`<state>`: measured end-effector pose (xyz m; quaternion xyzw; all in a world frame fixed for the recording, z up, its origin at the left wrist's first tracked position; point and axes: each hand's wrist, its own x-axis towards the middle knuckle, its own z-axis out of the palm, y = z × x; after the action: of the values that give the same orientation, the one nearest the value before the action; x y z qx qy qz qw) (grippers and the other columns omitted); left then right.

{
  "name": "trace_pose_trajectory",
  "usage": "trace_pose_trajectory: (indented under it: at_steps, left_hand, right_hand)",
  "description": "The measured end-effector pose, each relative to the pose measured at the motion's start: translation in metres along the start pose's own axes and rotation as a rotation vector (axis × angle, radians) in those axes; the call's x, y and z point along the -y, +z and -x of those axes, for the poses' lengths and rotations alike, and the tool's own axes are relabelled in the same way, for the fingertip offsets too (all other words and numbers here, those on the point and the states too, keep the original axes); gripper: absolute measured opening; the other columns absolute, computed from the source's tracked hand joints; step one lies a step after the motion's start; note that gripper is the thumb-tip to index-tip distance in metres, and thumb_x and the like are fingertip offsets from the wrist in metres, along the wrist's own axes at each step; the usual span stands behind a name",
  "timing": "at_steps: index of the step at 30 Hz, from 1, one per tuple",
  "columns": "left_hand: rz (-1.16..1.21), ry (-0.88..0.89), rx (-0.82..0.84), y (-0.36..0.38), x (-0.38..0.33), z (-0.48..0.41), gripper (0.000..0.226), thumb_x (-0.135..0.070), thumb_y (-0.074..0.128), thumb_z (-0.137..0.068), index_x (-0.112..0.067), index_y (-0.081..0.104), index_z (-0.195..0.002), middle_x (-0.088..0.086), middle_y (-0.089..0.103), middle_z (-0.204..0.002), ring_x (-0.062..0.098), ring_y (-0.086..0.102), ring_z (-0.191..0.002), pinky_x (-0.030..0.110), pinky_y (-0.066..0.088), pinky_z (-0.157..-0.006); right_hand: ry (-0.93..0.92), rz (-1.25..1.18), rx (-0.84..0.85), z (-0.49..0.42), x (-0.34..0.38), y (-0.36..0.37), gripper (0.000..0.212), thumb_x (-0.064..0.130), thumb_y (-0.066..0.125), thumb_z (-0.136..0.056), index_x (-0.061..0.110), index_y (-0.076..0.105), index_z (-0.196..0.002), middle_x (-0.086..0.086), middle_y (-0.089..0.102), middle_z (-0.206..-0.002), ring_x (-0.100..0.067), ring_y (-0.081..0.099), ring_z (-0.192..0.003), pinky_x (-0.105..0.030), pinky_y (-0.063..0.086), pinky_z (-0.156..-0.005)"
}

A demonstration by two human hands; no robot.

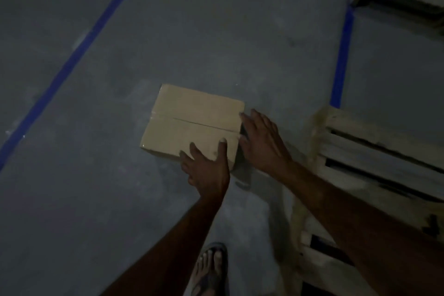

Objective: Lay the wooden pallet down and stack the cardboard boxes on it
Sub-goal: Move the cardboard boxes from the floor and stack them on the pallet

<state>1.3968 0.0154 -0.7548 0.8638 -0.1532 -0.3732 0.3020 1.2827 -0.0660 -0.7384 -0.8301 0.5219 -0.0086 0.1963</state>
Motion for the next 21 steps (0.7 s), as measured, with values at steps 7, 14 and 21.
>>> trace_pose_trajectory:
  at_steps: [7,14,21]
  left_hand:
    - [0.478,-0.456,0.066,0.029,0.021,-0.070,0.125,-0.059,0.082,-0.075,-0.029,-0.005,-0.161,0.007,0.006,-0.169,0.030,0.023,-0.151,0.047,0.025,-0.122]
    - [0.449,-0.410,0.183,0.031,0.021,-0.061,0.140,-0.049,0.089,-0.071,-0.037,-0.022,-0.156,0.007,0.004,-0.170,0.032,0.024,-0.151,0.045,0.031,-0.118]
    - [0.282,-0.090,-0.077,-0.071,0.017,-0.009,0.095,-0.069,0.075,-0.070,-0.026,0.046,-0.150,0.003,0.048,-0.154,0.025,0.046,-0.140,0.047,0.041,-0.116]
  right_hand:
    - [0.165,0.012,0.184,-0.114,-0.020,0.069,0.086,0.052,0.051,-0.099,0.014,0.005,-0.160,-0.019,-0.002,-0.167,-0.036,0.002,-0.153,-0.048,0.005,-0.123]
    - [0.251,0.008,0.281,-0.145,-0.028,0.074,0.092,0.061,0.055,-0.092,0.023,0.006,-0.160,-0.016,0.020,-0.162,-0.037,0.019,-0.146,-0.048,0.017,-0.115]
    - [0.280,-0.443,0.063,-0.060,0.017,-0.014,0.069,0.066,0.067,-0.081,0.025,0.055,-0.136,-0.010,0.049,-0.137,-0.028,0.049,-0.127,-0.043,0.041,-0.108]
